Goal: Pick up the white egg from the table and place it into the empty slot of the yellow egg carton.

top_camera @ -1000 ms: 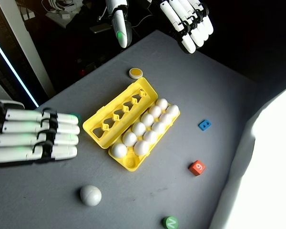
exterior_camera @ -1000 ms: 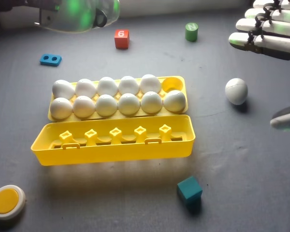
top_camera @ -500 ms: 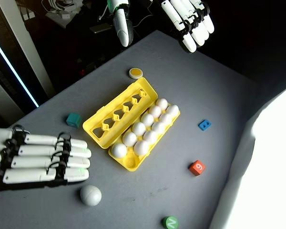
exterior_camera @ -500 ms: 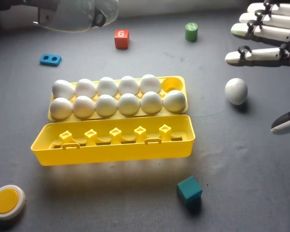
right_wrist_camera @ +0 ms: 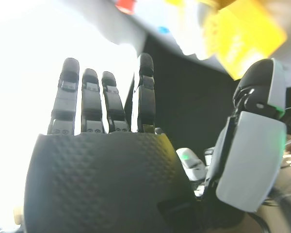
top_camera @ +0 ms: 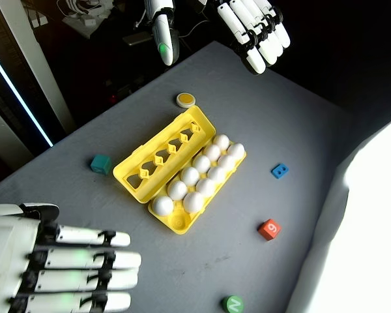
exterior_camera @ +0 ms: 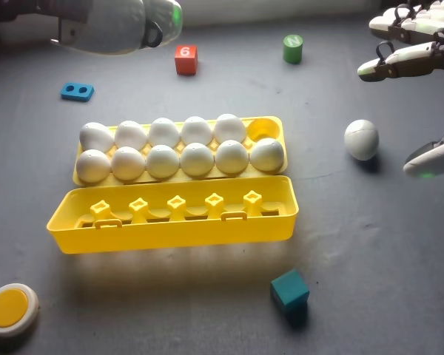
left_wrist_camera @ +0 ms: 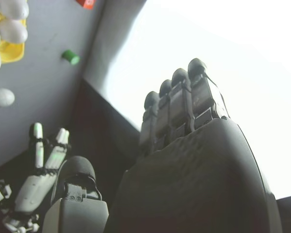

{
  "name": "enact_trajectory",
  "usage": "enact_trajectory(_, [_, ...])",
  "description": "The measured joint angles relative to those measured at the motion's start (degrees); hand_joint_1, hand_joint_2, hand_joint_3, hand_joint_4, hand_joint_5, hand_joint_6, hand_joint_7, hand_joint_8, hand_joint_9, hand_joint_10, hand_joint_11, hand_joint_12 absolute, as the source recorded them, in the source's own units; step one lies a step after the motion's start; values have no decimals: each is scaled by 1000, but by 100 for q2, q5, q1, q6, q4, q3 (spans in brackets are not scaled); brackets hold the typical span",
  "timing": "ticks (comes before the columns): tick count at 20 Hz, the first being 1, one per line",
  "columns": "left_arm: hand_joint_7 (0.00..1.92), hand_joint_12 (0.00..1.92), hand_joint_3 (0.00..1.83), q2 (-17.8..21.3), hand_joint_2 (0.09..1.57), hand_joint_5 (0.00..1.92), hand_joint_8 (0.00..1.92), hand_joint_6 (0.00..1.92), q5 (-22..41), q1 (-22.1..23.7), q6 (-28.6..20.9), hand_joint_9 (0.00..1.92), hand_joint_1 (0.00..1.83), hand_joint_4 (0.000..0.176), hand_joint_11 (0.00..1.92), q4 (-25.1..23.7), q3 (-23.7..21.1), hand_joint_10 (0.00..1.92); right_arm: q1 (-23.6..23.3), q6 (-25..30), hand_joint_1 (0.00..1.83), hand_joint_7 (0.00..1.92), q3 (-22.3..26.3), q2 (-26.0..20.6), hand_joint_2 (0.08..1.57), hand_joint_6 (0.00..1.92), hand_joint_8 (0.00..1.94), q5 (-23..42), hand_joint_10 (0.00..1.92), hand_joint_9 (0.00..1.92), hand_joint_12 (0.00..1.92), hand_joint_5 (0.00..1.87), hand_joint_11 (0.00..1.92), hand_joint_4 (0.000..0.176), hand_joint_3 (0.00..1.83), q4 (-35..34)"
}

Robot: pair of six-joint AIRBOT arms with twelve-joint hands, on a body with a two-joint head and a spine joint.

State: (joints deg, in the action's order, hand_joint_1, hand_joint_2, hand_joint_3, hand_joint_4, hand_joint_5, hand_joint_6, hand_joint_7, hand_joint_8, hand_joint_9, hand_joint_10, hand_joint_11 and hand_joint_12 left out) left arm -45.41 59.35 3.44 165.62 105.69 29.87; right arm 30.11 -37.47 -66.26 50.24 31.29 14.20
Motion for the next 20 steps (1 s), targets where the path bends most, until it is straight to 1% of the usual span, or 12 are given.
enact_trajectory(1, [113, 186, 0, -2, 1161, 122, 4, 1, 0, 0, 0, 96, 0, 0, 0, 0, 0, 5, -39, 0, 560, 0, -50, 79, 763, 1, 0, -35, 0, 0, 260, 425, 0, 85, 2, 37])
enact_trajectory(2, [116, 175, 0, -2, 1163, 125, 1, 2, -11, 2, 2, 96, 0, 0, 0, 0, -2, 1, -83, 13, 513, 0, -138, 212, 777, 0, 0, -74, 0, 0, 290, 378, 0, 98, 3, 72])
enact_trajectory(4, [100, 128, 1, -2, 1164, 118, 0, 1, -28, 0, 2, 77, 0, 0, 0, 4, -2, 1, -101, -15, 543, 0, -308, 387, 773, 16, 0, -153, 0, 0, 283, 414, 0, 101, 0, 164])
enact_trajectory(5, [115, 181, 0, 0, 1165, 129, 0, 1, -11, 9, 2, 94, 0, 0, 0, 20, 0, 2, -101, -61, 530, 0, -387, 468, 764, 8, 0, -195, 0, 0, 236, 412, 0, 100, 0, 177])
enact_trajectory(7, [103, 158, 1, -2, 1168, 117, 0, 1, 7, 66, 7, 85, 0, 0, 0, 52, -2, 0, -101, -243, 559, 0, -577, 629, 754, 5, 0, -286, 0, 0, 222, 413, 0, 90, 0, 142])
enact_trajectory(10, [86, 118, 0, -2, 1162, 96, 0, 0, 0, 74, 7, 71, 0, 0, 0, 87, -2, 0, -101, -374, 530, 0, -769, 787, 779, 0, 0, -361, 0, 0, 217, 380, 0, 95, 6, 7])
enact_trajectory(11, [86, 118, 0, -2, 1162, 96, 0, 0, -2, 74, 7, 71, 0, 0, 0, 85, -2, 0, -101, -470, 530, 0, -809, 828, 779, 0, 0, -376, 0, 0, 217, 380, 0, 95, 6, -101])
enact_trajectory(14, [101, 139, 0, -2, 1168, 112, 4, 3, 2, 74, 7, 83, 0, 0, 0, 87, -2, 3, -101, -894, 532, 0, -988, 1049, 778, 2, 0, -562, 0, 0, 254, 386, 0, 105, 0, -682])
enact_trajectory(16, [85, 120, 0, -2, 1167, 95, 1, 0, 4, 74, 24, 69, 0, 0, 0, 85, -2, 0, -101, -1134, 600, 0, -1117, 1178, 771, 11, 0, -723, 0, 0, 219, 421, 0, 81, 0, -1091])
enact_trajectory(17, [84, 116, 0, -2, 1167, 96, 1, 2, -2, 74, 33, 66, 0, 0, 0, 90, -2, 0, -101, -1246, 544, 0, -1172, 1217, 774, 2, 0, -798, 0, 0, 254, 402, 0, 93, 0, -1296])
enact_trajectory(19, [122, 169, 1, 0, 1176, 142, 3, 0, 0, 74, 61, 96, 0, 0, 0, 98, -2, 3, -140, -1375, 562, 0, -1198, 1241, 767, 1, 0, -1060, 0, 0, 165, 402, 0, 87, 0, -1814])
enact_trajectory(20, [120, 181, 0, 0, 1172, 133, 1, 0, 0, 74, 68, 99, 0, 0, 0, 98, -2, 3, -140, -1381, 569, 0, -1198, 1241, 769, 3, 0, -1145, 0, 0, 184, 416, 0, 87, 0, -2002])
